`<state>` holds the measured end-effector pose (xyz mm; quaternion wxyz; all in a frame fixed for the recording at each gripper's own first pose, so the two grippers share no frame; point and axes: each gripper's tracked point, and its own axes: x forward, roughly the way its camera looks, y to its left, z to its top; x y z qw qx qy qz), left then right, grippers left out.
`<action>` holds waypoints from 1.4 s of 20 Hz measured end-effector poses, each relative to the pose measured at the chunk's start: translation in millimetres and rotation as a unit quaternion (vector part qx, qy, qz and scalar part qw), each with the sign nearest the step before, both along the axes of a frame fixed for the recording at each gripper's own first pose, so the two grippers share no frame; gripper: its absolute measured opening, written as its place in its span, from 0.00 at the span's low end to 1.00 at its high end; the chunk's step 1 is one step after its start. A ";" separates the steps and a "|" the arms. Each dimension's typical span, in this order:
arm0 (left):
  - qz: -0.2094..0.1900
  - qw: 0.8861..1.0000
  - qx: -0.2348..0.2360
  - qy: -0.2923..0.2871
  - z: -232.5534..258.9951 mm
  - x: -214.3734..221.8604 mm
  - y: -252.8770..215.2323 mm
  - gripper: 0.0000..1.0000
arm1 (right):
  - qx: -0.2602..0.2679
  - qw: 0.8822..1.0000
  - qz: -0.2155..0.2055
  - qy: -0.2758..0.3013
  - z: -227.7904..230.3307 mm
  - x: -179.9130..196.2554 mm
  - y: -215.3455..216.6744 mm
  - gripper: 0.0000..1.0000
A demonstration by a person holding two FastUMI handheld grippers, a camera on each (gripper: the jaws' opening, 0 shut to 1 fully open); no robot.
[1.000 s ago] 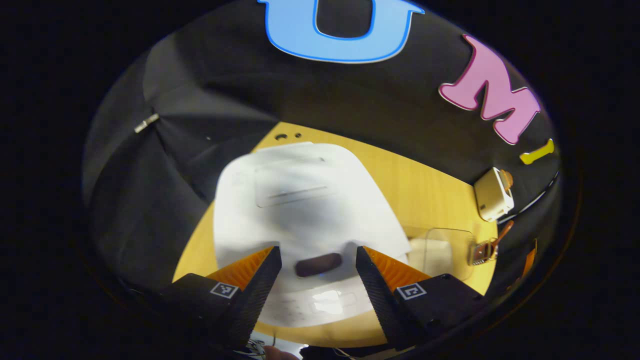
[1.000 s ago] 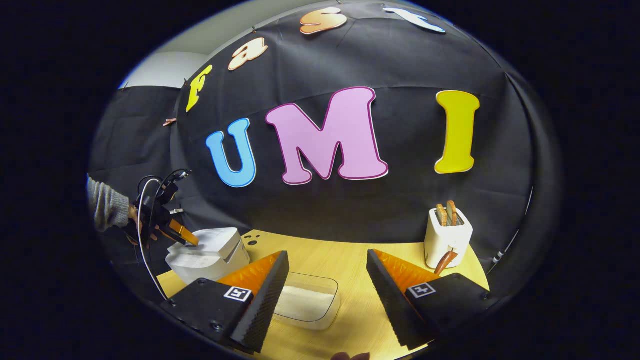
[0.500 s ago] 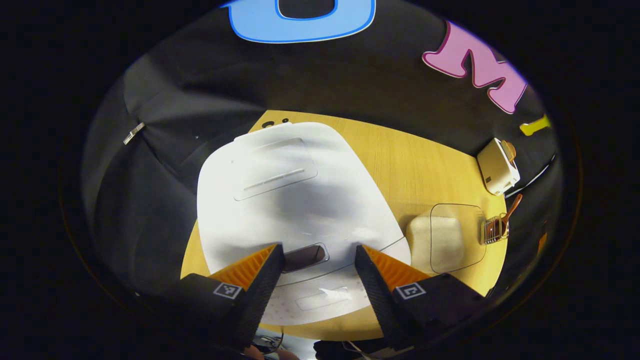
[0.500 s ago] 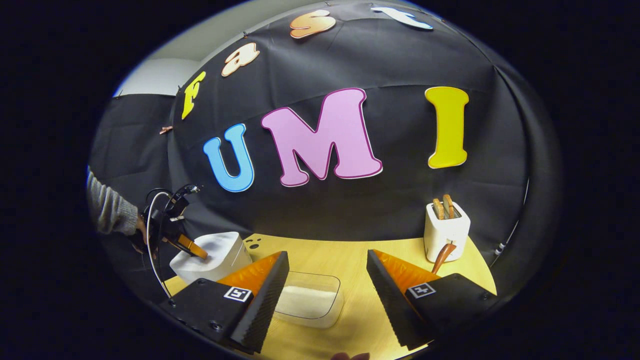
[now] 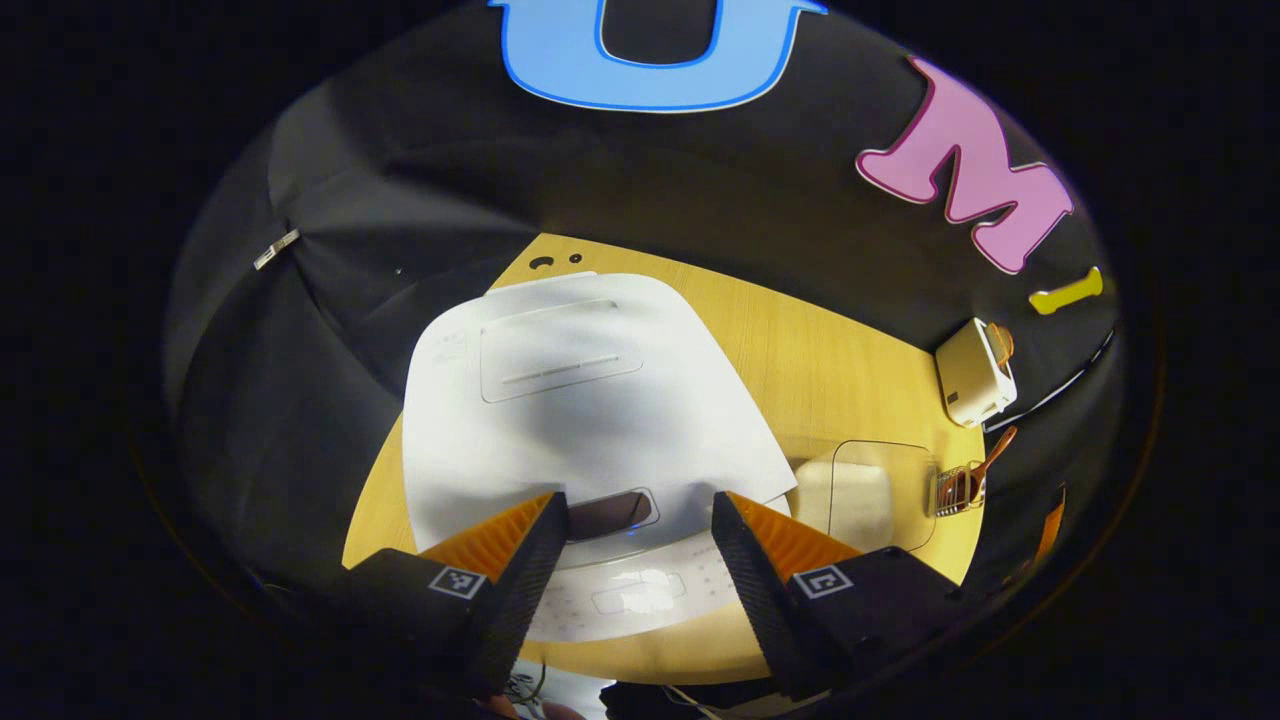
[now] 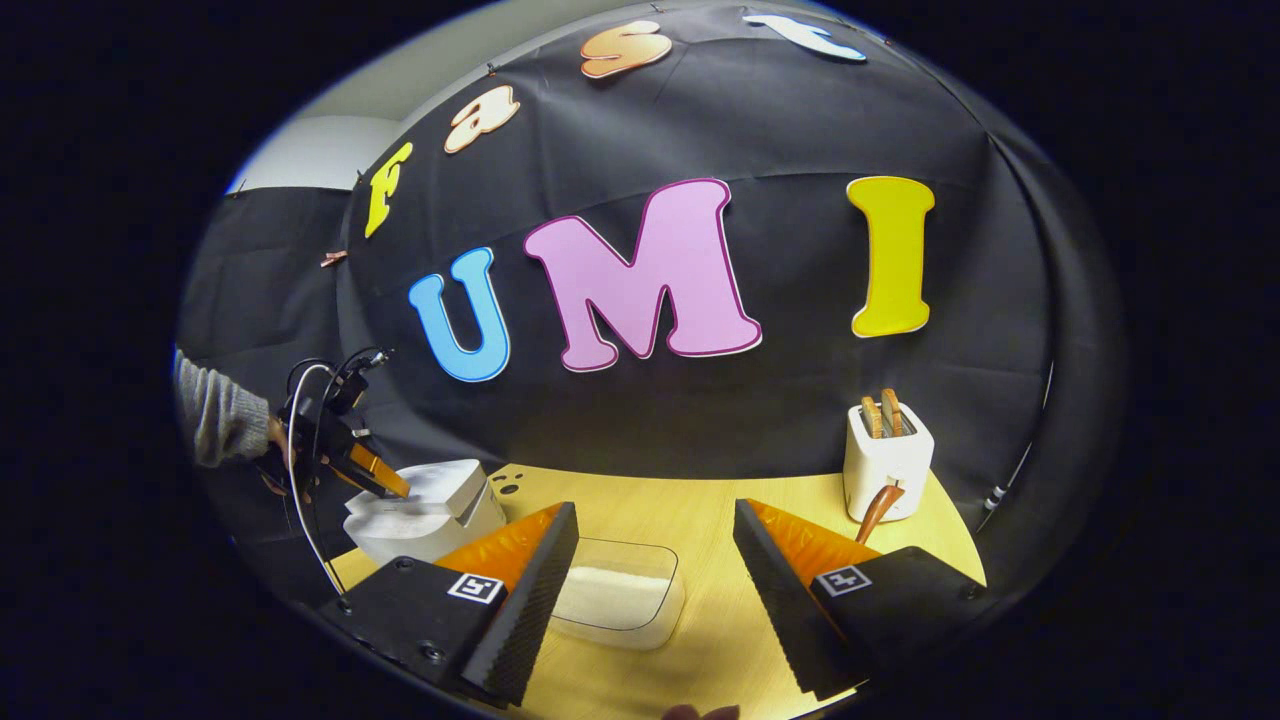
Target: Close the left gripper, press the button to open the rice cooker; take a wooden spoon from the chopstick holder with the right hand, scoop a spoonful of rice and pour it into the rice cooker, then put the wooden spoon back into the chopstick holder.
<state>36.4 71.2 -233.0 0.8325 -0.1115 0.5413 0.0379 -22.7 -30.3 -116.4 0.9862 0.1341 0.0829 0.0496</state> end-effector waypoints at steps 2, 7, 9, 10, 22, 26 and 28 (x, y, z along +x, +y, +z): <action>0.004 1.000 -0.002 0.005 1.9 -7.7 -0.7 0.96 | 0.004 1.000 -0.001 -0.001 -0.4 -0.5 1.1 0.97; 0.005 0.999 0.023 0.038 -17.2 -19.9 3.8 0.98 | 0.014 1.000 -0.004 0.002 -5.7 1.0 -1.7 0.97; -0.017 0.996 0.056 0.061 -27.7 -24.4 8.3 0.99 | 0.019 1.000 -0.006 0.003 -5.6 2.1 -3.9 0.97; -0.034 0.995 0.066 0.060 -28.9 -21.7 8.5 0.99 | 0.021 1.000 -0.008 0.004 -6.1 2.0 -5.7 0.97; 0.011 0.999 0.032 -0.015 -5.8 -22.9 4.6 0.96 | 0.017 1.000 -0.006 -0.001 1.7 0.3 -4.6 0.96; 0.010 0.989 0.040 -0.139 25.2 -17.1 -6.7 0.96 | 0.007 1.000 -0.012 0.000 6.5 0.0 -2.2 0.97; 0.002 0.977 0.047 -0.208 47.0 -15.0 -17.3 0.96 | 0.000 1.000 -0.015 -0.001 11.8 0.5 -1.0 0.96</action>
